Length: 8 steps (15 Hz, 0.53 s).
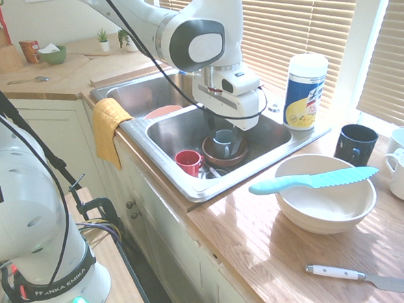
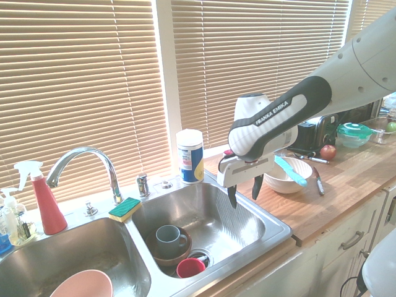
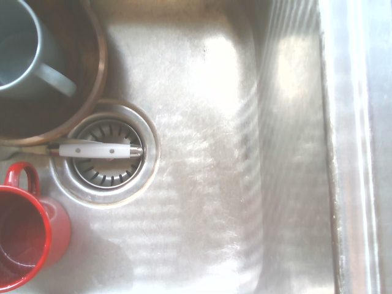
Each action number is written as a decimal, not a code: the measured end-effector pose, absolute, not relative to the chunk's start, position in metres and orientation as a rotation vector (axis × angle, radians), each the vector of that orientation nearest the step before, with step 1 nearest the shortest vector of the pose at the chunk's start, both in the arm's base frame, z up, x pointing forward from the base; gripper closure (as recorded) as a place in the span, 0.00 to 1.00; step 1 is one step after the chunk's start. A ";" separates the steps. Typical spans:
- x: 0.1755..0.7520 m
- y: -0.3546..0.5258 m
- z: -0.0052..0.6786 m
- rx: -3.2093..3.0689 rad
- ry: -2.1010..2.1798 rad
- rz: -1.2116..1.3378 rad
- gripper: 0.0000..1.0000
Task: Put the knife into the sink
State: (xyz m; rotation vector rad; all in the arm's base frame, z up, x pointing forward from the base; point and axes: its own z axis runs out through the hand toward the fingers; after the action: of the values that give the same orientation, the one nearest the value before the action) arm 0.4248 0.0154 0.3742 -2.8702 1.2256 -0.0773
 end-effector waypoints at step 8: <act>0.457 -0.042 0.448 -2.698 1.563 -0.173 0.00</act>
State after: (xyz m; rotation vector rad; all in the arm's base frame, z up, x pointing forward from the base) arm 0.4565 -0.0424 0.4481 -2.6985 1.5629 -0.1731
